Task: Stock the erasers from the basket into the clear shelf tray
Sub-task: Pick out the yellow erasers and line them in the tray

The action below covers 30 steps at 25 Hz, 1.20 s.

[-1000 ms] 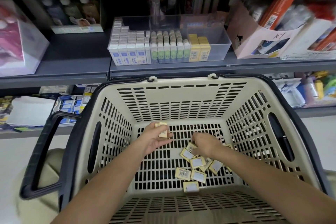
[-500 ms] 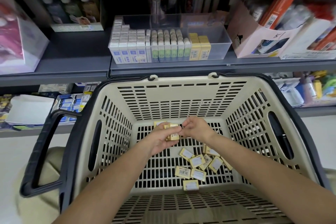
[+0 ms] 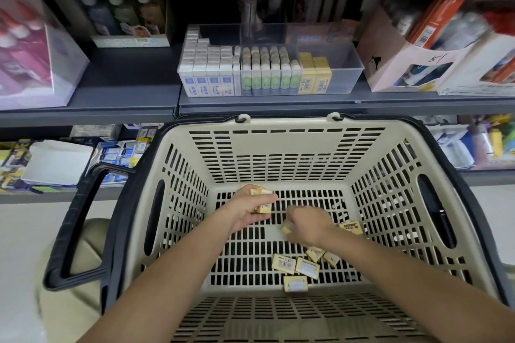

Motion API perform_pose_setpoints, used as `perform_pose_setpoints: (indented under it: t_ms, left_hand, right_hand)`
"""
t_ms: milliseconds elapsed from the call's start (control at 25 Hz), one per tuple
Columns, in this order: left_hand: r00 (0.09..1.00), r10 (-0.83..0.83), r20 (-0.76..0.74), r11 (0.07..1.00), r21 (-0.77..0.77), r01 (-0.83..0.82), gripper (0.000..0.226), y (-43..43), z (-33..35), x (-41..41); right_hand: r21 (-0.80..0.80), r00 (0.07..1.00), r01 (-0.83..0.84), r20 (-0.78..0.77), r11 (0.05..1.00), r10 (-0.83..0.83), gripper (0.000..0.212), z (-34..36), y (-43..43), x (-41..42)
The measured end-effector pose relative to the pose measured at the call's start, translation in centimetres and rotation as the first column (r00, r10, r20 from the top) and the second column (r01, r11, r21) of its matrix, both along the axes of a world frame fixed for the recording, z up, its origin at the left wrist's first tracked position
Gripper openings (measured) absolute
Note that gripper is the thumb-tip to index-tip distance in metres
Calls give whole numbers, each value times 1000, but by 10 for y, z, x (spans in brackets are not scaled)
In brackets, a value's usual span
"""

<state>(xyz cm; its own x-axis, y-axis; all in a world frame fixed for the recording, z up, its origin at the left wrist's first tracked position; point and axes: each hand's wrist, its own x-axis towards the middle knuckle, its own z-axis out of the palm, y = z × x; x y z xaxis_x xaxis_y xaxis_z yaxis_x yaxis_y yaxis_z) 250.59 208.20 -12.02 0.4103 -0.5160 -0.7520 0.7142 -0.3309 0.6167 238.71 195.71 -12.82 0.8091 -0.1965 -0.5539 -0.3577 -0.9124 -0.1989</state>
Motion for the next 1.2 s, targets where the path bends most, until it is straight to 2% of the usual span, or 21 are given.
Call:
perform_pose_setpoints:
  t_ms: [80, 160, 280, 360, 400, 520, 600, 680, 800, 920, 1000, 1040, 1120, 1200]
  left_hand:
    - [1000, -16, 25, 1000, -3, 16, 44, -1, 3, 1]
    - [998, -26, 58, 999, -24, 27, 38, -6, 10, 2]
    - [992, -45, 120, 996, -75, 54, 39, -17, 32, 3]
    - [991, -59, 120, 988, -136, 75, 47, -24, 52, 4]
    - [995, -60, 75, 981, -180, 72, 48, -26, 62, 6]
    - [988, -46, -147, 942, -337, -6, 33, -31, 93, 10]
    - [981, -48, -190, 929, -370, -26, 31, -35, 113, 13]
    - [988, -36, -147, 918, -397, -25, 38, -39, 130, 18]
    - [998, 55, 9, 902, -429, -46, 39, -51, 156, 37]
    - [977, 192, 96, 885, -447, -130, 26, -68, 171, 61]
    - [959, 248, 137, 879, -447, -163, 26, -77, 173, 72]
    - [953, 265, 149, 877, -449, -174, 26, -81, 172, 77]
    - [947, 283, 150, 870, -455, -188, 27, -85, 168, 83]
    - [950, 280, 138, 868, -459, -189, 26, -86, 163, 86]
  right_hand:
    - [236, 979, 190, 23, 953, -201, 22, 11, -21, 6]
    - [449, 932, 296, 58, 843, -358, 14, 31, -40, 13]
    - [660, 879, 312, 73, 683, -472, 13, 66, -57, 21]
    - [713, 875, 266, 104, 649, -473, 18, 86, -62, 22]
    - [721, 871, 244, 131, 648, -474, 19, 96, -65, 23]
    - [734, 839, 195, 218, 650, -499, 19, 129, -77, 23]
    - [735, 822, 170, 262, 657, -505, 17, 150, -87, 25]
    - [724, 799, 163, 301, 670, -521, 13, 168, -96, 28]
    - [704, 721, 160, 395, 692, -569, 10, 192, -116, 42]
    - [682, 568, 192, 509, 706, -646, 12, 207, -139, 69]
    - [666, 446, 256, 562, 700, -697, 19, 211, -155, 93]
    - [612, 400, 307, 612, 729, -682, 22, 211, -163, 104]
    - [446, 399, 387, 708, 807, -583, 24, 207, -175, 125]
    - [312, 501, 396, 714, 863, -489, 24, 200, -181, 138]
